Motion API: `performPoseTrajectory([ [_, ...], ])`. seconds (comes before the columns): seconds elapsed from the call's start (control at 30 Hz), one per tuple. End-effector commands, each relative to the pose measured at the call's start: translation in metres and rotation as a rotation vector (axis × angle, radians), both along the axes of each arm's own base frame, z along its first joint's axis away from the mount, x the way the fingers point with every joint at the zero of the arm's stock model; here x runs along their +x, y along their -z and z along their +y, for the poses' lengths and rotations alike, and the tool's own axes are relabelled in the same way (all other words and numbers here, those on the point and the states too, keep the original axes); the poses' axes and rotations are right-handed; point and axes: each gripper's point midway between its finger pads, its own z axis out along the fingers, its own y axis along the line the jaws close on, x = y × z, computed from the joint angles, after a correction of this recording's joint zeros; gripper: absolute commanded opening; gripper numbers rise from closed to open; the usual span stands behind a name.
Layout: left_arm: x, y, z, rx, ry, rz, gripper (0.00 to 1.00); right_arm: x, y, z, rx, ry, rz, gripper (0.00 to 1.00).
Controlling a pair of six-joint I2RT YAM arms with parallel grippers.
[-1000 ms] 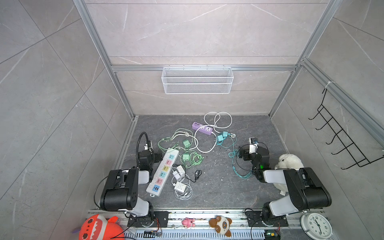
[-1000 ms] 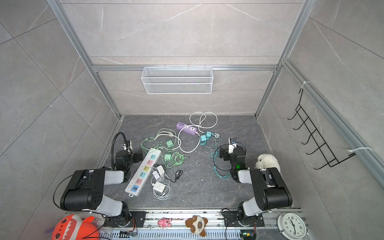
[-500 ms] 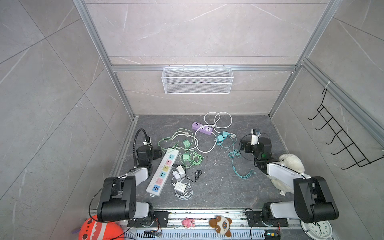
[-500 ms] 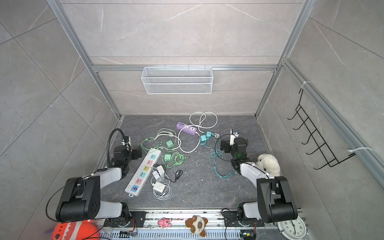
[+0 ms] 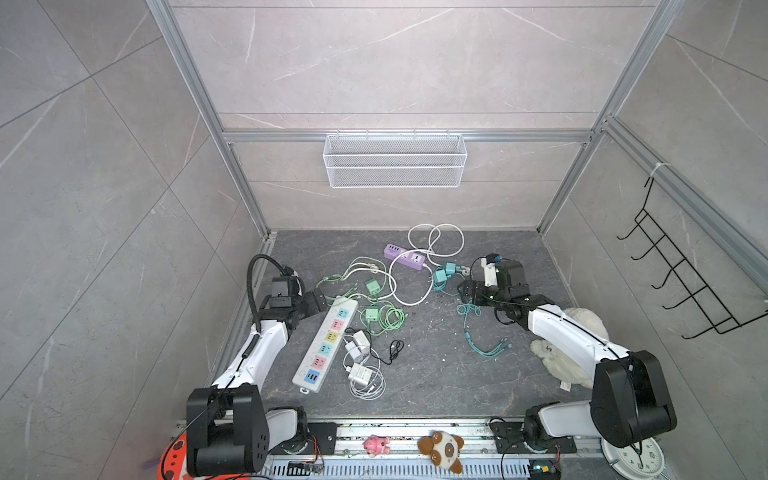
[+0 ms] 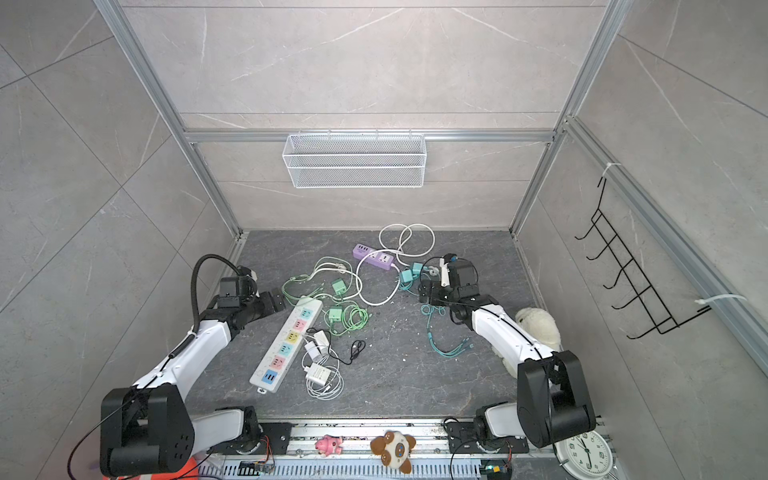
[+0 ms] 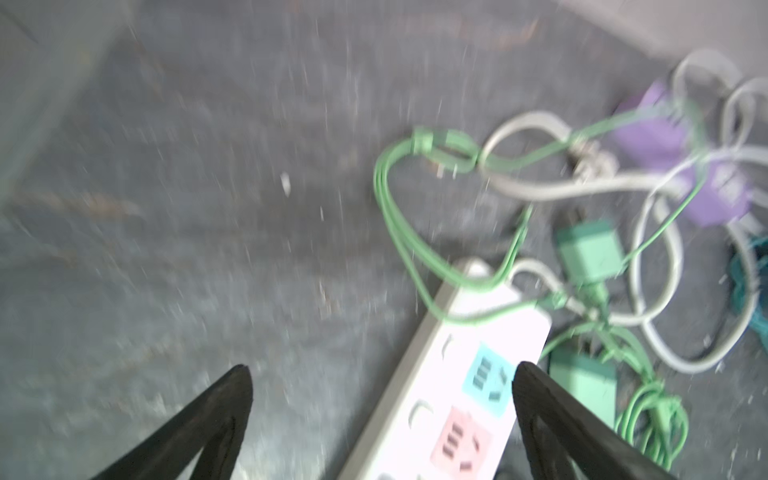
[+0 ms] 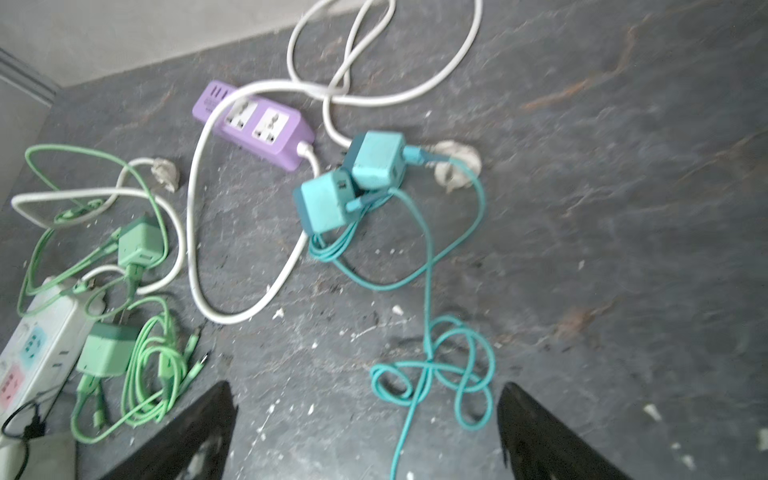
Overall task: Insert the plug
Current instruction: 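Reach left gripper to white power strip while right gripper reaches toward white charger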
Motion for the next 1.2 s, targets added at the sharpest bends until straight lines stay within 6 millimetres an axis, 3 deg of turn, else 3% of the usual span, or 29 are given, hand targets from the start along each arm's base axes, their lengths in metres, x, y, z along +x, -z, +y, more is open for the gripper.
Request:
performPoseTrajectory([
  [0.0,-0.027,0.014,-0.029,-0.046,0.068,0.179,1.00,-0.018,0.007,0.028,0.039,-0.009,0.133,0.99],
  [0.2,-0.041,0.027,-0.057,0.037,0.176,0.287,1.00,-0.039,0.016,0.072,0.053,-0.089,0.208,0.99],
  [0.53,-0.028,0.056,-0.051,0.145,0.179,0.399,1.00,-0.067,0.017,0.116,-0.008,-0.200,0.260,0.99],
  [0.83,-0.018,0.073,-0.062,0.153,0.234,0.479,1.00,-0.103,0.013,0.184,-0.024,-0.376,0.278,0.99],
  [1.03,-0.017,0.086,-0.063,0.178,0.243,0.548,1.00,-0.118,0.025,0.215,-0.031,-0.438,0.314,0.99],
  [1.17,-0.011,0.087,-0.059,0.208,0.229,0.561,0.94,-0.129,0.023,0.231,-0.026,-0.484,0.313,0.99],
])
